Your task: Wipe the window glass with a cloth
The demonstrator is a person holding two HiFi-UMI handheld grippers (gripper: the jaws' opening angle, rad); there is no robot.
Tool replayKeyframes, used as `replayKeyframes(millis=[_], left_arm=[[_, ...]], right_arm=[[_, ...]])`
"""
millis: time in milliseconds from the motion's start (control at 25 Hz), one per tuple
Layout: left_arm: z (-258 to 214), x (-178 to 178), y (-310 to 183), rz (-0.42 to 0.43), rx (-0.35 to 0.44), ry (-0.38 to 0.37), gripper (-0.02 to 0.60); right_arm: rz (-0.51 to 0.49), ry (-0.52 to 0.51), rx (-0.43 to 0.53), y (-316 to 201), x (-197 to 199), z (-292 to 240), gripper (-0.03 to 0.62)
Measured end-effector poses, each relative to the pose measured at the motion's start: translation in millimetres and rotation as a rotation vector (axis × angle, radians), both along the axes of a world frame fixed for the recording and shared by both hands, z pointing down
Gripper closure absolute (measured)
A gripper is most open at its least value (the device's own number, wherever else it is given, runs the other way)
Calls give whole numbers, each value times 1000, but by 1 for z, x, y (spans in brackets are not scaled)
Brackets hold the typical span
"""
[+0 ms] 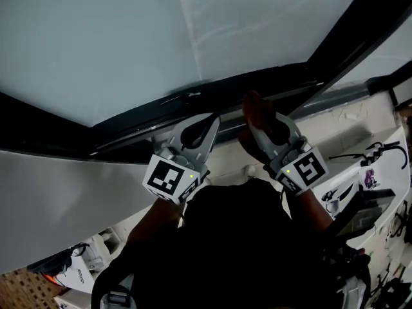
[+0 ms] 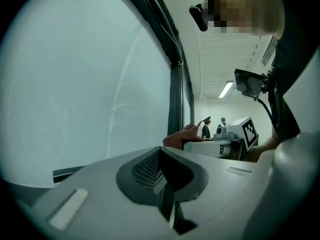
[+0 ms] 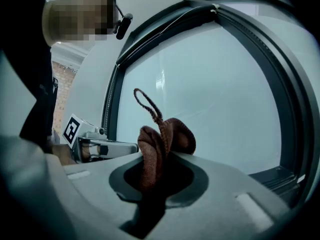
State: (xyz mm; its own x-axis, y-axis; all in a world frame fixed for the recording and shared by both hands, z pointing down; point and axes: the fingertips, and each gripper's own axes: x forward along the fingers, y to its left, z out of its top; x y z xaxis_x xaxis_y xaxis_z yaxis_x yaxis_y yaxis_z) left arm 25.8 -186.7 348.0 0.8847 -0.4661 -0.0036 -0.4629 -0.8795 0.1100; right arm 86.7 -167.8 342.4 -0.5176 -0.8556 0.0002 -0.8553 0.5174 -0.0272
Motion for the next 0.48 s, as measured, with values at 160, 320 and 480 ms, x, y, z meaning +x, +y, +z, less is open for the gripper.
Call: replayKeyframes(millis=[160,320,480], left_arm=[[2,17,-10,-71,-39,7,565],[-1,38,-21,-101,-28,25,565],[4,52,-19,-101,-39,16,565]], right_arm=[[-45,12,-5,-9,24,2,557],[-27,19,18,-21,59,-1,557],[25,22,32,-23,87,3,557]])
